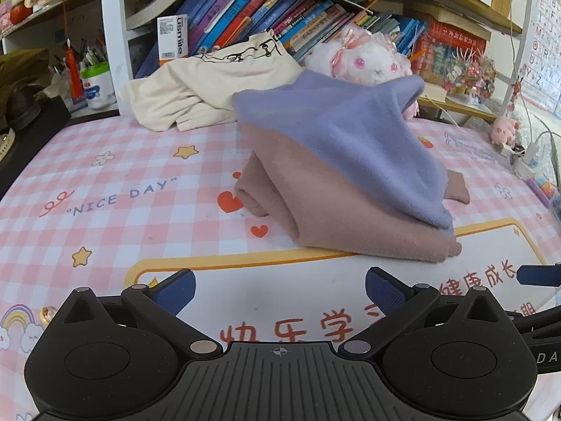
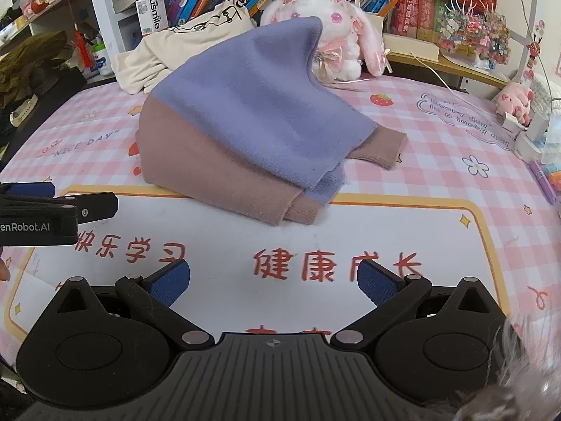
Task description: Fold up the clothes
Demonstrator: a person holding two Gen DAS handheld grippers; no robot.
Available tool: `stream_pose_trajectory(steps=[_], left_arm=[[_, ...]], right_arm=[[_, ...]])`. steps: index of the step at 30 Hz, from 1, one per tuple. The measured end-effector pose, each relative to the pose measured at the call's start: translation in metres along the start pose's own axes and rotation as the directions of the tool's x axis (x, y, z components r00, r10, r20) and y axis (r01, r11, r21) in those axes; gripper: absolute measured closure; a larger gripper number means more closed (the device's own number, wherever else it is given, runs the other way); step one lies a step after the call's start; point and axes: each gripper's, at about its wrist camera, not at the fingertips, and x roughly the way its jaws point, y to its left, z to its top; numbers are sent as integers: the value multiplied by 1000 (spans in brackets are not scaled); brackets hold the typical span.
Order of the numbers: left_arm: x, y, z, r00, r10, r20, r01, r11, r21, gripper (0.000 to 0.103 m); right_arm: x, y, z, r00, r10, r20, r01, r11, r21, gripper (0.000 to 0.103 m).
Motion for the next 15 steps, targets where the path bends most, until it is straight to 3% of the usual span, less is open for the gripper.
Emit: stream_pose_trajectory(steps=[15], left_arm=[[2,-59,-3,999,8,-44,-9,1000,-21,0]], right_arm=[[3,-56,5,997,77,-24,-78,996,-47,0]])
